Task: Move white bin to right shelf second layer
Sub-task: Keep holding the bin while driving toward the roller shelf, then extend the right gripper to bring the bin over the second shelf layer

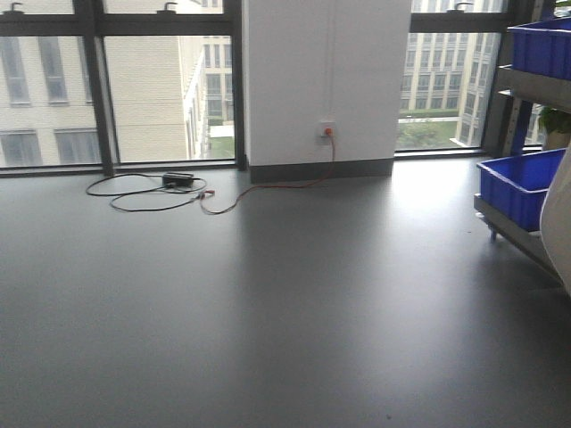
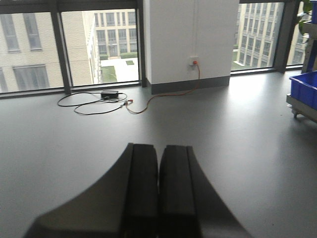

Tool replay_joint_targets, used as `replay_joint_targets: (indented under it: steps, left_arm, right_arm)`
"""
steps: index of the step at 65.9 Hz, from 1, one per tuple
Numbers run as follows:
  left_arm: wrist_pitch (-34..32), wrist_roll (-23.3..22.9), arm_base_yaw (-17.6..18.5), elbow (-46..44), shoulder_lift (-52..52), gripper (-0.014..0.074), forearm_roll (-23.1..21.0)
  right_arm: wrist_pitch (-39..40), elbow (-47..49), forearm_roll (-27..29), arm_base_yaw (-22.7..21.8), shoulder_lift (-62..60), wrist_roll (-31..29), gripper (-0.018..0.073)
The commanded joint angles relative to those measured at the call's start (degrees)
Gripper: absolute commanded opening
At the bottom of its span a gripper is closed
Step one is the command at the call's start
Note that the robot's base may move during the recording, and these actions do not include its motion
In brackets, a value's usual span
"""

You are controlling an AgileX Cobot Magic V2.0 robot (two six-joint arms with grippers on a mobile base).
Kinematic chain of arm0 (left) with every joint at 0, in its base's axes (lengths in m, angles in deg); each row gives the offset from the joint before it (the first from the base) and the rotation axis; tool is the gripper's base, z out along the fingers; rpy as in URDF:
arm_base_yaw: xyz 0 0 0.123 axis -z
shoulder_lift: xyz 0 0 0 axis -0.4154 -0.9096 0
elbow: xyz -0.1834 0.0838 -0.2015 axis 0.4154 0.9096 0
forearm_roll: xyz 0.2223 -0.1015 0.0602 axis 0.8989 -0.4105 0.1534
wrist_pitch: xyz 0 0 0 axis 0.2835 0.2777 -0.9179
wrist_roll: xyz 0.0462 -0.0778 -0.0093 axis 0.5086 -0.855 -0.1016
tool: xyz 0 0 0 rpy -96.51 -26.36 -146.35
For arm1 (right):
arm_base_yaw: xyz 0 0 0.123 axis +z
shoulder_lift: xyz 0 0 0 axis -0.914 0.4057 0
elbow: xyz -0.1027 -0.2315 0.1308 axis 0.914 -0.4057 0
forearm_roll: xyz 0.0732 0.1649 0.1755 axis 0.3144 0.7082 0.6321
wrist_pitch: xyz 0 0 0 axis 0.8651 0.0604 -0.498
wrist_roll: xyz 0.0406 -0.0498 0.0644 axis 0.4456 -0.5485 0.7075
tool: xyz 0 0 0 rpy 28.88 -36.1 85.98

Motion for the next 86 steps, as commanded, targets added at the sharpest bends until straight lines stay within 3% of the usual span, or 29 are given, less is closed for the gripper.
replay_joint_targets:
  steps: [1,86]
  left_arm:
    - [-5.0,-0.2,0.2,2.1,0.9,0.0085,0.0]
    - [-5.0,-0.2,0.2,2.1,0.9,0.0085,0.0]
  right_arm:
    - [4.5,1.6,0.0,-0.2,0.1,-0.3,0.0048]
    - [4.4,1.6,0.0,-0.2,0.1,-0.3,0.0048]
